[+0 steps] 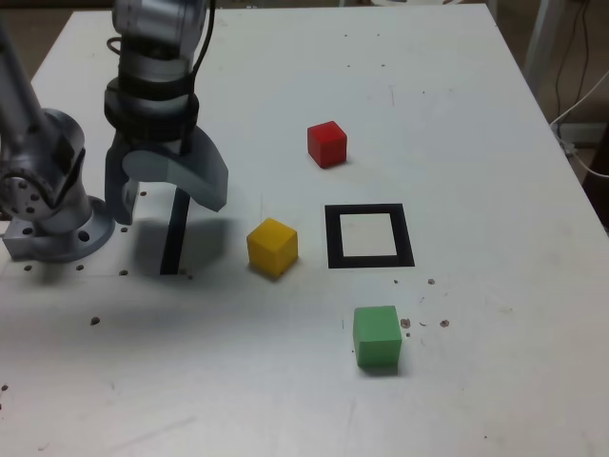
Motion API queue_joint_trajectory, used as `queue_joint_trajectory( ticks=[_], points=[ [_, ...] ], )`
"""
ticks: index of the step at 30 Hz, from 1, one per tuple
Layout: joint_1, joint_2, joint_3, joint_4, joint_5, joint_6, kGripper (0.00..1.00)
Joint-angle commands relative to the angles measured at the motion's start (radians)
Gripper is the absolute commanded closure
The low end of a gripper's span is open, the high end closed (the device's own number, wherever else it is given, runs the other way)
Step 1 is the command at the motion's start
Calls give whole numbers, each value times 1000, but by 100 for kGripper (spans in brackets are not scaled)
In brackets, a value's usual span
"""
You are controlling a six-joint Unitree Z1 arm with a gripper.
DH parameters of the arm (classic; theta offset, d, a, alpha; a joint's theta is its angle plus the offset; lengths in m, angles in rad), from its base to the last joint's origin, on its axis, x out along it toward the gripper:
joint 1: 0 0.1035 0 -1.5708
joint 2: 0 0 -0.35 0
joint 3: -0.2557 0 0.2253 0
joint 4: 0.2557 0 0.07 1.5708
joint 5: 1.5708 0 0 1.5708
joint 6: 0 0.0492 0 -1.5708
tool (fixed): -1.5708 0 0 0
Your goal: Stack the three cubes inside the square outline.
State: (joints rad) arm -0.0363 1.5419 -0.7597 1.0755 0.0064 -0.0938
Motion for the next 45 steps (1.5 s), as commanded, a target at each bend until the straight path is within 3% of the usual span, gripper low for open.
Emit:
queue_joint_trajectory(
  ticks=[1,18,27,36,45],
  points=[
    [1,-3,3,0,-2,2,0],
    [1,49,-71,2,6,-2,0],
    [7,139,-262,79,14,-39,0],
    [54,245,-514,220,28,-108,0],
    [121,354,-661,273,30,-137,0]
  ],
)
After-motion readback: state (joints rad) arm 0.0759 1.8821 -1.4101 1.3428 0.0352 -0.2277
